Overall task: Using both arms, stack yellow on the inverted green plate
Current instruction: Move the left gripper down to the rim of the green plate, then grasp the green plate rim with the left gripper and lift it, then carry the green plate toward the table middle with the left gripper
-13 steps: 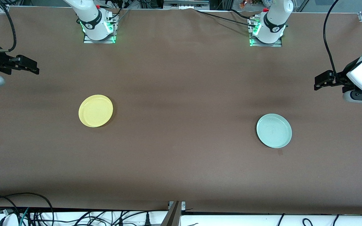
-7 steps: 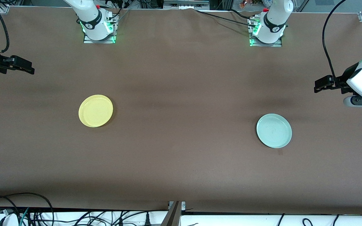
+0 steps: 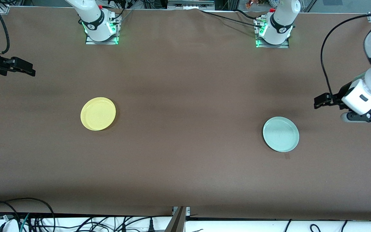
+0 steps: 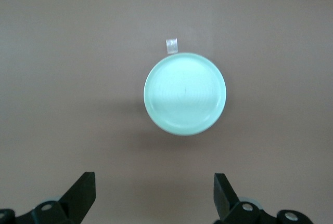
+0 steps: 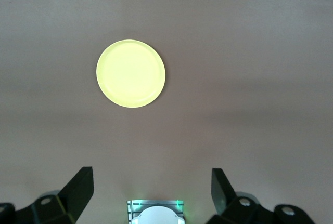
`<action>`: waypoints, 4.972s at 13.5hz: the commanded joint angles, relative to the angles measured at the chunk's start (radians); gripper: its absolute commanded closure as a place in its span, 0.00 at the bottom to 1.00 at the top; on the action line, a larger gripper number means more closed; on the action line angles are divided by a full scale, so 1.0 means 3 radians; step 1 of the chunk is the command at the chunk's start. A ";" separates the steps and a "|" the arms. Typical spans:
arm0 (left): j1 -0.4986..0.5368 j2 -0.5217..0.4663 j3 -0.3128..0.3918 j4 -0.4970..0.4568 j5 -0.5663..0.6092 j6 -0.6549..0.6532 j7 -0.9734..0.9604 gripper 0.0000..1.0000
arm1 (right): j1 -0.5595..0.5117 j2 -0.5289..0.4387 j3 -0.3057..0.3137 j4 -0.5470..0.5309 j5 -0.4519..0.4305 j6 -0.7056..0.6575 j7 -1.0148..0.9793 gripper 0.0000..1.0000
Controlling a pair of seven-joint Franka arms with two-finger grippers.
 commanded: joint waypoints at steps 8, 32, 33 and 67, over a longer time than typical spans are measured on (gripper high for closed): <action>0.0274 0.1001 -0.0022 -0.0566 -0.0043 0.1742 0.0028 0.00 | 0.0017 0.0000 0.0038 0.0049 0.0024 -0.0029 0.0004 0.00; 0.0351 0.1473 0.0019 -0.0254 0.0335 0.2014 0.0948 1.00 | 0.0017 -0.0005 0.0038 0.0044 0.0024 -0.0065 -0.0006 0.00; 0.0346 0.1463 0.0024 -0.0213 0.0336 0.2014 0.0959 1.00 | 0.0017 -0.0005 0.0038 0.0044 0.0024 -0.0065 -0.0006 0.00; -0.3227 0.1851 0.0070 0.1469 0.3894 -0.0996 -0.2165 1.00 | 0.0022 0.0011 0.0043 0.0054 0.0029 -0.0024 -0.0012 0.00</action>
